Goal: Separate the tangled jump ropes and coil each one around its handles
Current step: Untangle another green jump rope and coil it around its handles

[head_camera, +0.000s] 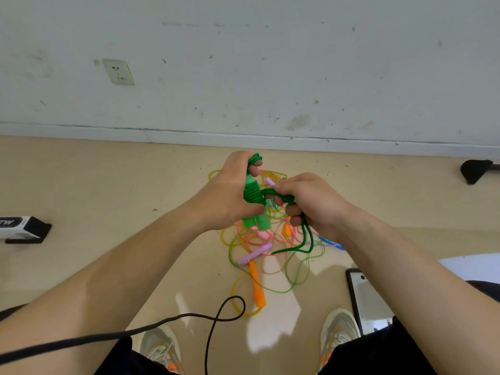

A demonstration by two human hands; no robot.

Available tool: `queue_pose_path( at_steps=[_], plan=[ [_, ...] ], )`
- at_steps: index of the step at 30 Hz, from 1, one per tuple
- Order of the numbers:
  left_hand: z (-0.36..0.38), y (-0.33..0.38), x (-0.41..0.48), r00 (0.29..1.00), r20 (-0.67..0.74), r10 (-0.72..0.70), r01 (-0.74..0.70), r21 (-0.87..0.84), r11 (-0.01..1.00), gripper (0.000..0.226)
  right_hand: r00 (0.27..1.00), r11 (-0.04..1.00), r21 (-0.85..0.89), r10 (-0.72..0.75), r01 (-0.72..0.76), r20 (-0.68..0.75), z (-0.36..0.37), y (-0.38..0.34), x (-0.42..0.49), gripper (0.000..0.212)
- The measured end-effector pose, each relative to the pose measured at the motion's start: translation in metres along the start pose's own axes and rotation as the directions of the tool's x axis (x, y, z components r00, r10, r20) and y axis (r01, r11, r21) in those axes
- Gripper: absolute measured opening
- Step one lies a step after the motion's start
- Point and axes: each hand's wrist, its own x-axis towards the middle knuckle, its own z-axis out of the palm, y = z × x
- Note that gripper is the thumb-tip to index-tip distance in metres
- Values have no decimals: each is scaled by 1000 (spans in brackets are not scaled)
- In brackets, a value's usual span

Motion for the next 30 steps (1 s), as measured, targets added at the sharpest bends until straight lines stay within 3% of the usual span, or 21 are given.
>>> queue_pose_path(
  at_steps=[2,4,9,12,16,24,30],
  plan=[
    [8,-6,1,988,-147,39,-34,33,999,72,995,982,187,1,17,-95,16,3,-10,18],
    [15,-11,4,955,-295,20,-17,14,1000,72,984,960,270,-27,74,-176,33,10,-19,22],
    [18,-17,14,838,-525,-150,64,-178,982,67,983,987,135,-62,86,-173,59,32,-26,31],
    [21,-24,18,849,-431,-306,160,-342,926,62,985,993,76,-77,90,-156,62,36,-22,32],
    [18,-24,19,841,-296,-454,243,-543,804,64,994,976,203,-58,76,-94,57,33,-21,33],
    [18,-13,20,819,-134,-559,271,-768,581,48,985,988,39,-149,153,-85,60,35,-20,30],
    [8,-9,19,813,-64,-579,276,-833,480,39,978,983,-51,-180,175,-107,60,40,-18,29]
  ],
)
